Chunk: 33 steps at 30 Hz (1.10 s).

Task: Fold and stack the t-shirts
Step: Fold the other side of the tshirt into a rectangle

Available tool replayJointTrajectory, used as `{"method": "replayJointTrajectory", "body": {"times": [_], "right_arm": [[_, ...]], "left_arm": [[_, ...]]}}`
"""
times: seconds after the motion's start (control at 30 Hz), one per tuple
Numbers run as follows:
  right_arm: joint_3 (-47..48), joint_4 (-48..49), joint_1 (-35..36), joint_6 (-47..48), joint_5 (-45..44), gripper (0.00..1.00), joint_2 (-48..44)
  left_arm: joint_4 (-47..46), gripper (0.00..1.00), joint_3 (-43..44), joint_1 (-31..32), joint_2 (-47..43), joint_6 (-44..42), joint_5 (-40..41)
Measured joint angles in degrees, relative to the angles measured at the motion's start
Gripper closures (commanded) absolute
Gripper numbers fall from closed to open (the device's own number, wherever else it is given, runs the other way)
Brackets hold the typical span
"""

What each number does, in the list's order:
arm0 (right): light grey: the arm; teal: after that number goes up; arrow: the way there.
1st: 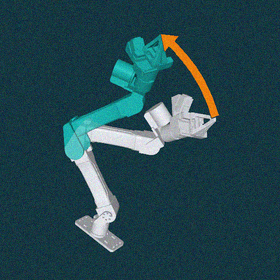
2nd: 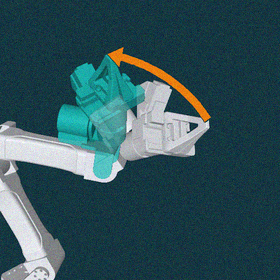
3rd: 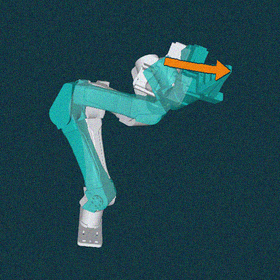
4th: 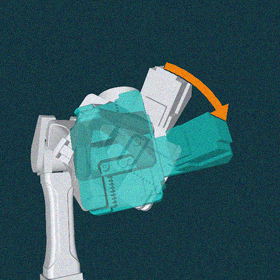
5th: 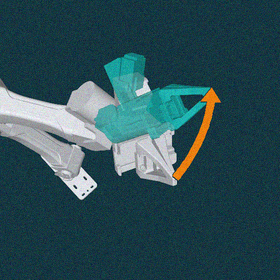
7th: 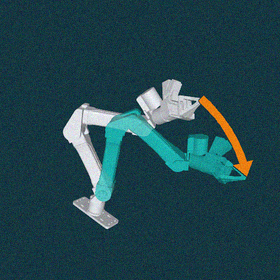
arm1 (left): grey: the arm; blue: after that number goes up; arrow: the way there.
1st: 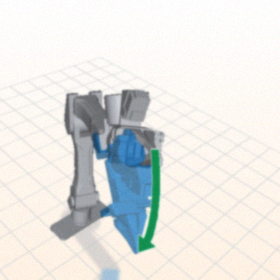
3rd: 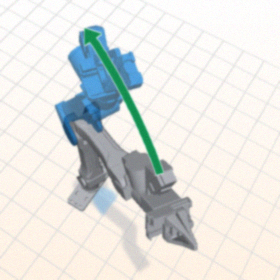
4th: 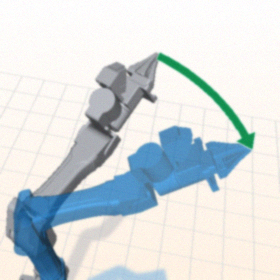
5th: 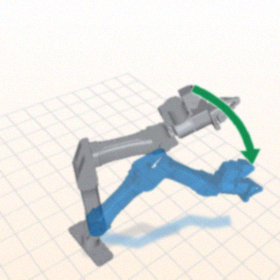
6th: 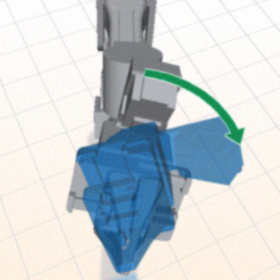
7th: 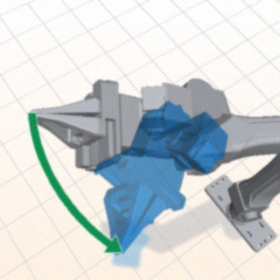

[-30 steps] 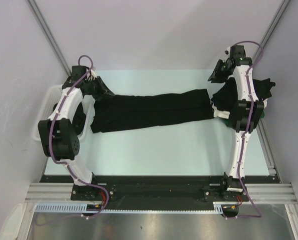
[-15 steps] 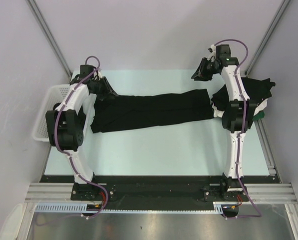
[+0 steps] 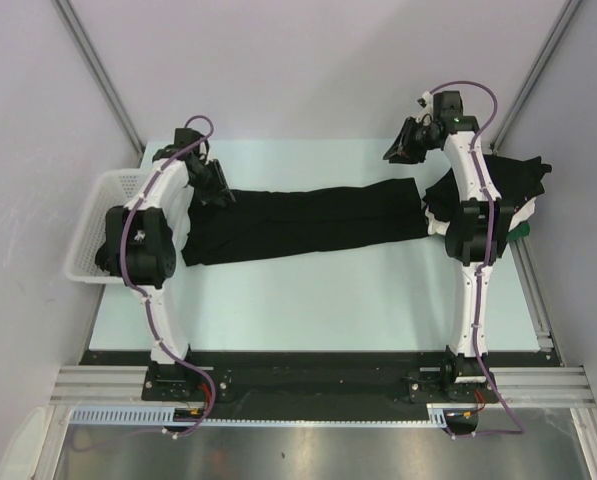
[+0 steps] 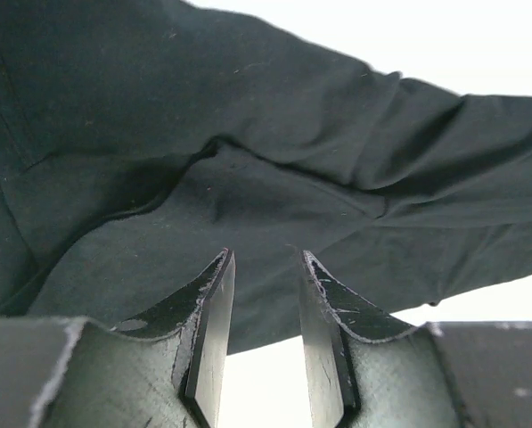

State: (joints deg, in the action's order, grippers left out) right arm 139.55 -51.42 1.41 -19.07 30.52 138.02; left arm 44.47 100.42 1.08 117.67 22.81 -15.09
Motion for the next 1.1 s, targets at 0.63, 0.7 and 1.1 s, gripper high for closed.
{"method": "replayJointTrajectory", "body": {"times": [0.63, 0.7, 1.1], "right_arm": [[-1.9, -0.1, -0.1, 0.2, 0.4, 0.71, -0.8], [-1.9, -0.1, -0.1, 0.3, 0.4, 0.71, -0.8], [-2.3, -0.3, 0.0, 1.1, 0.4, 0.71, -0.8]], "left_arm": [[0.1, 0.6, 3.5, 0.4, 6.7, -2.8, 4.2], [0.1, 0.6, 4.6, 0.6, 7.9, -3.4, 4.3], [0.8, 0.59, 9.8, 1.0, 12.2, -5.5, 4.4]]}}
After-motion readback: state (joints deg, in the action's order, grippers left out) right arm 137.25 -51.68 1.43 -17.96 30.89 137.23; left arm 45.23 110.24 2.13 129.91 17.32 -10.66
